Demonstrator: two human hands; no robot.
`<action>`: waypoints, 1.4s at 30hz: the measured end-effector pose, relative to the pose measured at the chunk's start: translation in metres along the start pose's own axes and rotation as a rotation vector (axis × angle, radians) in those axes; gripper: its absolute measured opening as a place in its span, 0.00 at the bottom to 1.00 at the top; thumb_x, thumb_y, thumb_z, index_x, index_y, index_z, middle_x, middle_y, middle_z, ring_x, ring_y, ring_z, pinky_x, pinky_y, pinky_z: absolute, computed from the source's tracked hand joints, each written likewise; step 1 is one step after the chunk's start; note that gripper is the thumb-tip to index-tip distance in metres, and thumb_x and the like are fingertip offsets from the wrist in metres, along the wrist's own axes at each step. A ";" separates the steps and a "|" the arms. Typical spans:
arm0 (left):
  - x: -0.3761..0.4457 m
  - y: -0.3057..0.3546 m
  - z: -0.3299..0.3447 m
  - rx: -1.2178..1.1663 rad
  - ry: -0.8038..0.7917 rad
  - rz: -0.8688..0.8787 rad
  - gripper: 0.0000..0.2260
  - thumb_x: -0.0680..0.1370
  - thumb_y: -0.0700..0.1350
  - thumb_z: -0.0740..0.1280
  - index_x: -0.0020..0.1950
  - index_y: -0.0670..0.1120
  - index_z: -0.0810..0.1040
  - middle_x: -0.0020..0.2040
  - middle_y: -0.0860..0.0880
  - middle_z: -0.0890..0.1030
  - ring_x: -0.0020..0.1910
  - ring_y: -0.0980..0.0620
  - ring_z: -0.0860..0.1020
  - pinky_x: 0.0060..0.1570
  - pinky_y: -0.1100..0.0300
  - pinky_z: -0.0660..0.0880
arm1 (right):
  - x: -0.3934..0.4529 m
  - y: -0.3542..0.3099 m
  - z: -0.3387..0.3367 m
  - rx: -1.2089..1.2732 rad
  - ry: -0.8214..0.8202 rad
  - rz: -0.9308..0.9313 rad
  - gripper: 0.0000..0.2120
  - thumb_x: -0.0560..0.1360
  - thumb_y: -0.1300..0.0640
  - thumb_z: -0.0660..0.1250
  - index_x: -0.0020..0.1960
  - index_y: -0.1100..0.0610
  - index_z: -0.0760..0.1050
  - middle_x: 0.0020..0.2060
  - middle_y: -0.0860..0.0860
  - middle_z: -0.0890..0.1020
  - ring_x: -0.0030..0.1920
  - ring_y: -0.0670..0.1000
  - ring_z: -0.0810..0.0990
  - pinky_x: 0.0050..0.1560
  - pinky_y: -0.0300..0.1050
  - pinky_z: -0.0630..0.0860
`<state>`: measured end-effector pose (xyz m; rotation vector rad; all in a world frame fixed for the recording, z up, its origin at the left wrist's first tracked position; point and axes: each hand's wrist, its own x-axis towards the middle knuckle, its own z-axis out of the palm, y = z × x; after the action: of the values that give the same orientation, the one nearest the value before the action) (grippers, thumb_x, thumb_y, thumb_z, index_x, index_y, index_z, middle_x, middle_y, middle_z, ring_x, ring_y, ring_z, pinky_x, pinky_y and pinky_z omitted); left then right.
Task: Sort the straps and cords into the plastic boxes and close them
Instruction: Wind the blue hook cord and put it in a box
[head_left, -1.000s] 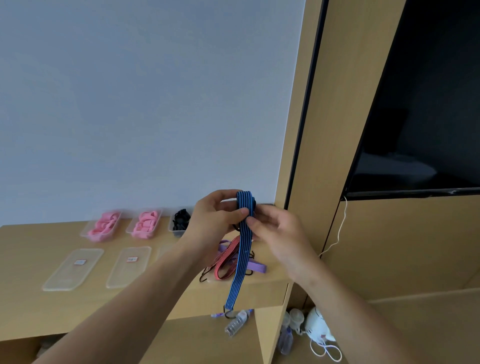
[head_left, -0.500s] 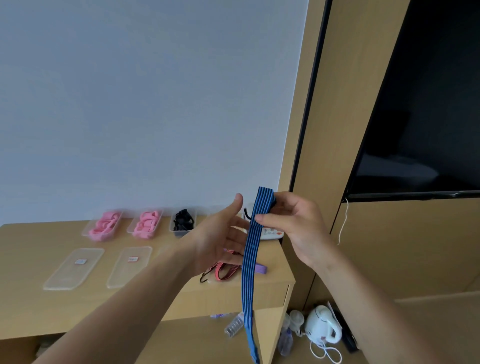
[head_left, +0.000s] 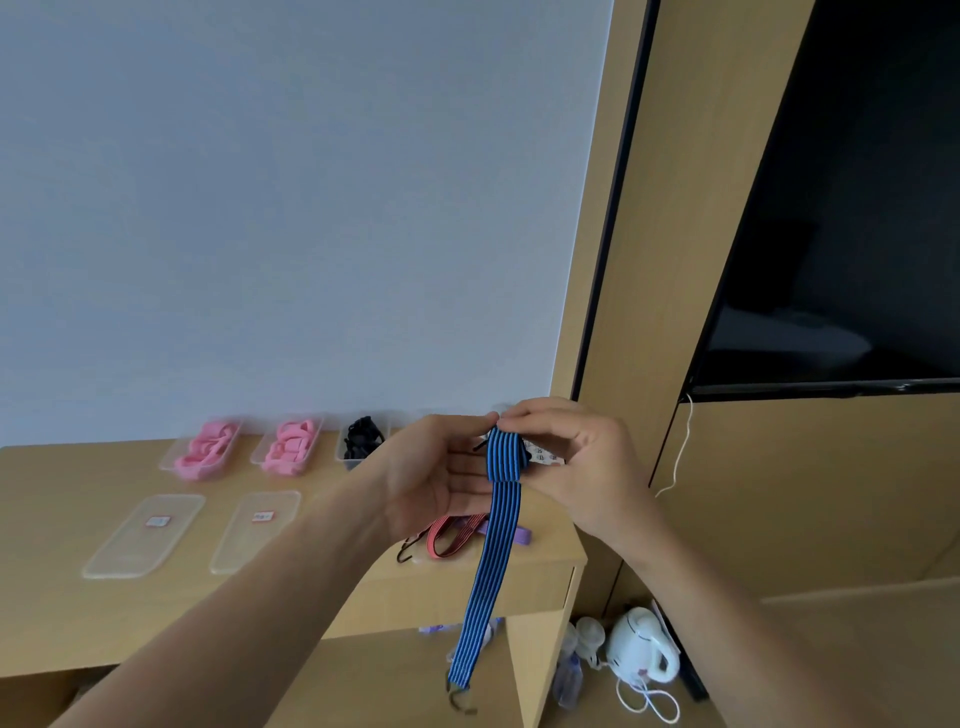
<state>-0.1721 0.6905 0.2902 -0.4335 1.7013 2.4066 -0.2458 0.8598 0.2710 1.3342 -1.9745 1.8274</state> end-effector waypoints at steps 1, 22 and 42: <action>0.000 -0.001 0.000 -0.002 -0.003 0.004 0.15 0.77 0.49 0.70 0.55 0.39 0.83 0.47 0.40 0.84 0.44 0.42 0.83 0.48 0.50 0.83 | -0.001 0.001 -0.001 -0.018 -0.013 -0.012 0.24 0.61 0.78 0.77 0.53 0.59 0.84 0.53 0.52 0.84 0.56 0.48 0.84 0.60 0.43 0.79; -0.002 0.000 0.003 0.190 0.163 0.385 0.09 0.79 0.42 0.72 0.55 0.38 0.83 0.48 0.42 0.87 0.47 0.43 0.87 0.45 0.53 0.83 | -0.019 0.013 0.010 0.290 -0.068 0.463 0.08 0.77 0.52 0.70 0.55 0.50 0.84 0.51 0.53 0.87 0.52 0.53 0.86 0.53 0.48 0.82; 0.002 -0.013 0.018 0.180 0.308 0.483 0.08 0.76 0.40 0.75 0.52 0.39 0.83 0.42 0.44 0.88 0.41 0.48 0.87 0.43 0.55 0.85 | -0.022 0.008 0.039 -0.602 0.167 0.167 0.10 0.77 0.56 0.71 0.39 0.60 0.74 0.25 0.48 0.72 0.25 0.49 0.71 0.27 0.46 0.64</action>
<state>-0.1724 0.7123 0.2834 -0.4237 2.3718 2.5645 -0.2210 0.8363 0.2416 0.8274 -2.3247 1.1842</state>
